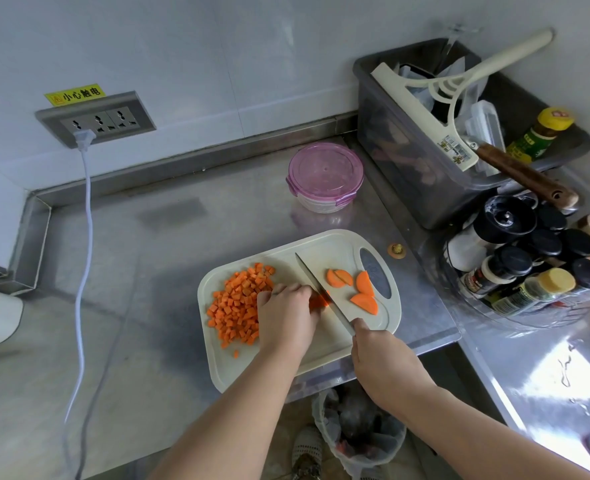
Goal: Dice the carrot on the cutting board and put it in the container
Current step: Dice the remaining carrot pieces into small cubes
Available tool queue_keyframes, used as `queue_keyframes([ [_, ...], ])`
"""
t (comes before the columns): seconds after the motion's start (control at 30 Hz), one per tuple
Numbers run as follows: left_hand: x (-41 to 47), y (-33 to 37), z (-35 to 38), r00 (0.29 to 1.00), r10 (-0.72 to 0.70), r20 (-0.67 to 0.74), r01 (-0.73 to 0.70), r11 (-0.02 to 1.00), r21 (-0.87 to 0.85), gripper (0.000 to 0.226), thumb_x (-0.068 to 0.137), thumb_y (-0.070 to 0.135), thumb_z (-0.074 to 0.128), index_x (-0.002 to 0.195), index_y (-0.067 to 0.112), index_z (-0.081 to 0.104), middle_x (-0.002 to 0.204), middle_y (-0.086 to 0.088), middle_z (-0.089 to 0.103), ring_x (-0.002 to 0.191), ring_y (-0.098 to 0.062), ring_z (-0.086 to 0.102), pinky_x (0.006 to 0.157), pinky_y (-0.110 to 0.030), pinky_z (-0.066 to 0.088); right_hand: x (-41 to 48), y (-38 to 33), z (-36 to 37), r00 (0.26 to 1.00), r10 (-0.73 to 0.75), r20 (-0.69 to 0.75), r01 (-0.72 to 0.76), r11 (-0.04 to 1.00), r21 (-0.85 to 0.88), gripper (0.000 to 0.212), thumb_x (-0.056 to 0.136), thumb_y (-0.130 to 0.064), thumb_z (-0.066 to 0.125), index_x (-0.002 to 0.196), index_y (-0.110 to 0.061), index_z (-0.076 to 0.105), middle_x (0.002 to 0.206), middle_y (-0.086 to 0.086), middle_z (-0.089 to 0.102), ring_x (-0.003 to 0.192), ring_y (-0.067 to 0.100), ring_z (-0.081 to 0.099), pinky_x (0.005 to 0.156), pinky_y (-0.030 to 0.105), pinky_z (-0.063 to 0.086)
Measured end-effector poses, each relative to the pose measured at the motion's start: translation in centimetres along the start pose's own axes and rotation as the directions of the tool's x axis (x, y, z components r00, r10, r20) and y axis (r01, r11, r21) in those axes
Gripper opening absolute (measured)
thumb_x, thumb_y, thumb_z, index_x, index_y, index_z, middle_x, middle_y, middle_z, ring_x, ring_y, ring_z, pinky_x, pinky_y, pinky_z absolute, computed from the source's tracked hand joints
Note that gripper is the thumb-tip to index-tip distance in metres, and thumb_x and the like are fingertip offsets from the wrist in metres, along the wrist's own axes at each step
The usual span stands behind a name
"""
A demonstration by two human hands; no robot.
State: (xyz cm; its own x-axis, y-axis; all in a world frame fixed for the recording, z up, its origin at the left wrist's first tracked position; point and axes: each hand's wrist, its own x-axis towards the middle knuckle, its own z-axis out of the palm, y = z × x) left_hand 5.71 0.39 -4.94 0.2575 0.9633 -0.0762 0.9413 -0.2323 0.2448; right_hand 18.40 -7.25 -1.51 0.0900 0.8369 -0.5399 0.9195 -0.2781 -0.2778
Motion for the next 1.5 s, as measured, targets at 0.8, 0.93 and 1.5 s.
queue_keyframes([
  [0.8,-0.8,-0.3,-0.8,1.0,-0.023,0.012,0.023,1.0,0.013,0.033,0.09,0.047,0.051,0.118,0.033,0.06,0.113,0.012,0.065,0.114,-0.015,0.049,0.092,-0.032,0.029,0.3,0.3,-0.1,0.995,-0.023,-0.098,0.035,0.992,0.118,0.025,0.104,-0.025,0.029,0.121,-0.018,0.046,0.081,0.001,0.059,0.071,0.019,0.059,0.064,0.033,0.048],
  [0.93,-0.9,-0.9,-0.7,0.999,-0.033,0.022,0.032,0.998,0.057,0.032,0.089,0.049,0.051,0.116,0.034,0.061,0.111,0.014,0.063,0.114,-0.014,0.046,0.09,-0.032,0.027,0.1,0.1,0.1,0.996,-0.04,-0.076,0.044,0.998,0.048,0.028,0.103,-0.02,0.033,0.129,-0.015,0.043,0.08,0.001,0.057,0.071,0.02,0.058,0.061,0.032,0.046],
  [1.5,-0.6,-1.0,-0.8,0.996,-0.018,0.089,0.01,0.996,0.089,0.026,0.092,0.04,0.051,0.113,0.028,0.06,0.116,0.01,0.059,0.119,-0.019,0.04,0.091,-0.036,0.027,0.8,-0.5,0.8,0.999,-0.007,0.038,0.007,1.0,-0.004,0.046,0.094,-0.003,0.041,0.139,-0.013,0.033,0.095,0.002,0.064,0.081,0.019,0.065,0.072,0.035,0.058],
])
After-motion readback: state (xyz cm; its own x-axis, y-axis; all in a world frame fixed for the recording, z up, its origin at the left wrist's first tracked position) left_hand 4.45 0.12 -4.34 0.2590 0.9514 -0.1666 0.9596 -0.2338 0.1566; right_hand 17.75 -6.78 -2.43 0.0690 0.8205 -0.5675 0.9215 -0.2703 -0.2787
